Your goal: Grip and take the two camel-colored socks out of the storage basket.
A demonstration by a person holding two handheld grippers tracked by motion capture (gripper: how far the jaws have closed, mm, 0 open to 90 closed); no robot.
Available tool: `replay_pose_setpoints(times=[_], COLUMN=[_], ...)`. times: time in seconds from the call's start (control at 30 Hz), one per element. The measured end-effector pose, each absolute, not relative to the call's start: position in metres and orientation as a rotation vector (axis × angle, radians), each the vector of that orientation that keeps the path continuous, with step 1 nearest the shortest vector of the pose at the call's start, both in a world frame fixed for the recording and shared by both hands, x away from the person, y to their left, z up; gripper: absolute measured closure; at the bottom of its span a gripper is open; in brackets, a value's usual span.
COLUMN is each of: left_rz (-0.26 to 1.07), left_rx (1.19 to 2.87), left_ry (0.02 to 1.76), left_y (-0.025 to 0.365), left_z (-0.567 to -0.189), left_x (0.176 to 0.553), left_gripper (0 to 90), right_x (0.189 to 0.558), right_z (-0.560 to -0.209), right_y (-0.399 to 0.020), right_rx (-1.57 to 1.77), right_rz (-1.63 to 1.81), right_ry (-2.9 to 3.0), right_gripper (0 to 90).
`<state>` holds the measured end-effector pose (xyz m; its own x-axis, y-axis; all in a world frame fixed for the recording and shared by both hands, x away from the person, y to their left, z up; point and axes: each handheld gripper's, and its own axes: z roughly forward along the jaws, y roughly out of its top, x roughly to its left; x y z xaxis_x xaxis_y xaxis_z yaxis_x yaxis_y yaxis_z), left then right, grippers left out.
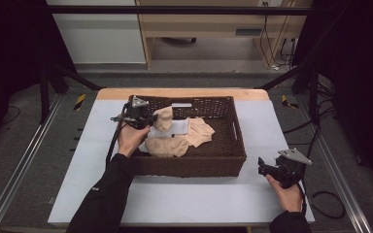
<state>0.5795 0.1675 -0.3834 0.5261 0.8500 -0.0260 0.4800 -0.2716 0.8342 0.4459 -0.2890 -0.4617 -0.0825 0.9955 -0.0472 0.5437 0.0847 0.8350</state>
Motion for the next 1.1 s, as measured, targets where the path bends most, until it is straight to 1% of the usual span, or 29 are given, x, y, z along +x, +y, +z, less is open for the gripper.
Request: replay_pose_setpoints(times=[0.3, 0.67, 1.1], left_rz=[0.566, 0.566, 0.531], left_rx=[1.852, 1.770, 1.701], left_ry=[0.991, 0.900, 0.822], left_y=[0.168, 0.175, 0.190], left_z=[-0.359, -0.338, -0.329], left_x=[0.553, 0.517, 0.473], left_gripper=[82.4, 82.7, 82.7], right_x=[0.445, 0.444, 0.442], right_z=[-0.461, -0.460, -0.459], right_y=[-0.289, -0.289, -0.288], right_rx=[1.531, 1.529, 1.514], right_rz=[0.870, 0.872, 0.872], right_ry=[1.707, 1.702, 1.707], right_gripper=[4.5, 4.6, 4.5])
